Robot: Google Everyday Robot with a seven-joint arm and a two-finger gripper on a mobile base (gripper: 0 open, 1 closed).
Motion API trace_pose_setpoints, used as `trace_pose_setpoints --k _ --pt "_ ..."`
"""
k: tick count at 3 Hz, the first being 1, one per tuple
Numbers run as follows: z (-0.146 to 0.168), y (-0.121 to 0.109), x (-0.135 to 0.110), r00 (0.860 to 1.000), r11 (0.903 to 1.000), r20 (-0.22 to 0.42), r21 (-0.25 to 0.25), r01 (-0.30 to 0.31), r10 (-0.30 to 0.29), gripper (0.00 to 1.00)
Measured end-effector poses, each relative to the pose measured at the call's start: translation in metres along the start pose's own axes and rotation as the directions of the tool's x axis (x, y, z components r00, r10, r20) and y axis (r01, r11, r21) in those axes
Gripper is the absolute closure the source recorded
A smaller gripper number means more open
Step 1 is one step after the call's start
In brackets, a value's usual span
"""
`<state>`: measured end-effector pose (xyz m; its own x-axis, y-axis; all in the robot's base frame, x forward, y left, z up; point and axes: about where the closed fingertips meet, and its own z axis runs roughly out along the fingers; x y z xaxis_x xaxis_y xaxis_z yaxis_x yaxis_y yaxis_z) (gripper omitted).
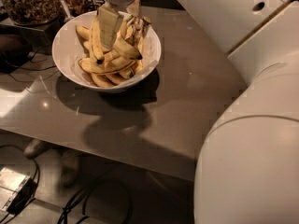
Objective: Pick banana from white bowl
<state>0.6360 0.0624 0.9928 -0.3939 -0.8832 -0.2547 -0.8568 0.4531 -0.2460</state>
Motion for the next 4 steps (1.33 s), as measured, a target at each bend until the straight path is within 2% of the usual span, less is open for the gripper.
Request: trace_pose_setpoints --k 1,3,4 --pt "0.014 0.001 -0.006 1.000 0.9993 -0.013 -0.037 0.000 0.000 0.28" --pt "0.049 -0.006 0.006 0.996 0.9930 -0.064 -0.095 -0.071 0.065 0.36" --pt "0.047 -0.008 0.006 0.995 0.9924 -0.065 -0.096 -0.076 0.070 0.55"
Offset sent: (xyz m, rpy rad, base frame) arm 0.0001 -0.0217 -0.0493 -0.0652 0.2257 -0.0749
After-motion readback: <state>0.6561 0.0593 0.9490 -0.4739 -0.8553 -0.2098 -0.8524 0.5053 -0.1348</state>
